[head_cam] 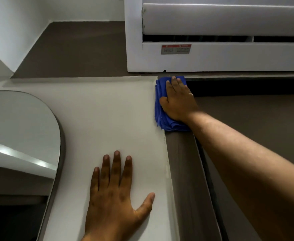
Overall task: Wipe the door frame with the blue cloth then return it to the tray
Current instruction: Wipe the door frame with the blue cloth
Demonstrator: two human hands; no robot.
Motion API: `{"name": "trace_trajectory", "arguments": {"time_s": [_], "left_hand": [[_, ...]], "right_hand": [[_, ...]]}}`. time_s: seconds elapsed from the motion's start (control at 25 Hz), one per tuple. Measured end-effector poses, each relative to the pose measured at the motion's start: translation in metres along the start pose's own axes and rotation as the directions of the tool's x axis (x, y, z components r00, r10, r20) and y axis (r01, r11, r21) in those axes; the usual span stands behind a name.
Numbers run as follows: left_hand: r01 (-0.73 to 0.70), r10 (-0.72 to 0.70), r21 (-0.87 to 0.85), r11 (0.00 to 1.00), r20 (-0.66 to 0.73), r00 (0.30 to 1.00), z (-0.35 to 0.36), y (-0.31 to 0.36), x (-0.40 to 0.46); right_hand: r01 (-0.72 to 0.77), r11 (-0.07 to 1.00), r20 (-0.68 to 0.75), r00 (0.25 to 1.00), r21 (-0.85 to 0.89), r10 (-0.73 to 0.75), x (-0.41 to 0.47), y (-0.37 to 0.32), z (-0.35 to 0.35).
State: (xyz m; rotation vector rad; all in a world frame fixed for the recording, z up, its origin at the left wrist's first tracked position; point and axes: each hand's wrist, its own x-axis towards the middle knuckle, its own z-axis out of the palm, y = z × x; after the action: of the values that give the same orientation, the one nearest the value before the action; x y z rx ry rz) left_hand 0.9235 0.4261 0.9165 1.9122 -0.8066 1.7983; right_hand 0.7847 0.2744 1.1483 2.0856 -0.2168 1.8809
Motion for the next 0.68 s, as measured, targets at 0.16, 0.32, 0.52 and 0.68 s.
{"name": "trace_trajectory", "arguments": {"time_s": [0.16, 0.32, 0.52, 0.68], "left_hand": [[0.005, -0.005, 0.011, 1.0, 0.007, 1.0, -0.002, 0.001, -0.001], [0.029, -0.029, 0.021, 0.999, 0.023, 0.999, -0.005, 0.002, -0.001], [0.029, -0.03, 0.023, 0.999, 0.046, 0.998, -0.007, 0.002, -0.004], [0.026, -0.026, 0.002, 1.0, 0.056, 0.998, -0.007, 0.004, -0.006]], "right_hand": [[0.011, 1.0, 0.006, 1.0, 0.009, -0.011, -0.005, -0.001, 0.002], [-0.004, 0.999, 0.036, 0.999, 0.041, 0.003, -0.049, -0.007, 0.004], [0.071, 0.996, 0.046, 0.996, 0.051, -0.074, -0.136, -0.009, 0.011], [-0.019, 0.998, 0.08, 0.997, 0.059, 0.014, -0.102, -0.01, 0.007]]}}
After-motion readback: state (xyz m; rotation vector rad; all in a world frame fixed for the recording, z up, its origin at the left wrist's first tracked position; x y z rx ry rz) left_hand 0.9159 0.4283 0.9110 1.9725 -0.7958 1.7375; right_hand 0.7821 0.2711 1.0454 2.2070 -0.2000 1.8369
